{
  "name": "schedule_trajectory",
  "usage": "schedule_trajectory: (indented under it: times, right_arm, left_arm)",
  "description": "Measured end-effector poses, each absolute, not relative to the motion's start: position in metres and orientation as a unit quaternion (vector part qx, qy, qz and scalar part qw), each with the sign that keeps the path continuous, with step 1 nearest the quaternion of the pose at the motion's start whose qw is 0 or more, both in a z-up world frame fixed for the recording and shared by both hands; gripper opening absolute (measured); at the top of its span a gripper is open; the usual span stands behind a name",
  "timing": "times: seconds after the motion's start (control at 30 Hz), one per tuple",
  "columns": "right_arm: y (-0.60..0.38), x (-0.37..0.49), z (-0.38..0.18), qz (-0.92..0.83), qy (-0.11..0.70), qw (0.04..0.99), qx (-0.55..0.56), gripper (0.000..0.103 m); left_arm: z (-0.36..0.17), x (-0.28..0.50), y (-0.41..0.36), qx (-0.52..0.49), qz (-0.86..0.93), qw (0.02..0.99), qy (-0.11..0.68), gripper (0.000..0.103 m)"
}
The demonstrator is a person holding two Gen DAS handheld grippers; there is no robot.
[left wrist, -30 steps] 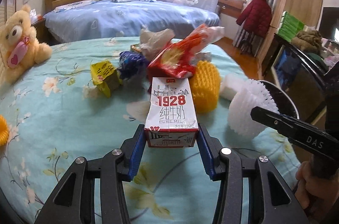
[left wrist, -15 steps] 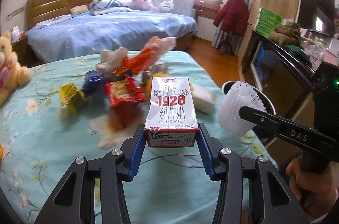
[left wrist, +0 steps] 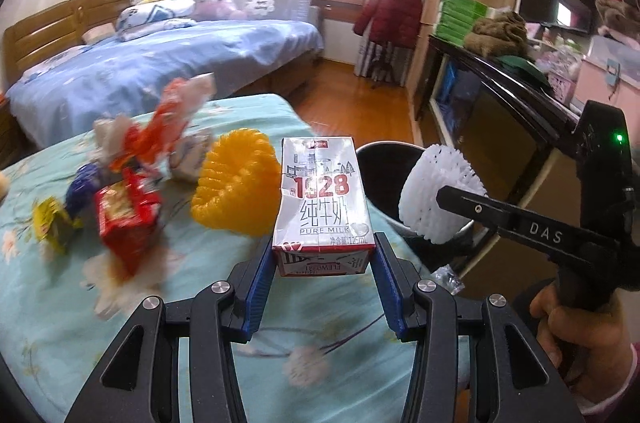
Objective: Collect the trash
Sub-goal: 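Carry both items over the bin and open both tools to drop them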
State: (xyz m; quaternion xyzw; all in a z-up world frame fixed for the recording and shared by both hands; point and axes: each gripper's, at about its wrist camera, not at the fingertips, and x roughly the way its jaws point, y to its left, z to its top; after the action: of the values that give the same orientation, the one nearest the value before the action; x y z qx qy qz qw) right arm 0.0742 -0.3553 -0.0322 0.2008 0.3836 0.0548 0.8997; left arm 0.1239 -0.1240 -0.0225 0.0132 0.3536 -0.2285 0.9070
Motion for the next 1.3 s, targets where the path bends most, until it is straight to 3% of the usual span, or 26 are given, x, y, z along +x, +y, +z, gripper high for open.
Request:
schedule_trajectory:
  times: [1.3]
  right_arm:
    - [-0.451, 0.126, -0.065, -0.011, 0.427, 0.875, 0.228, 0.030]
  left_arm:
    - [-0.061, 0.236, -0.250, 0.069, -0.283, 0.872, 0.393, 0.047]
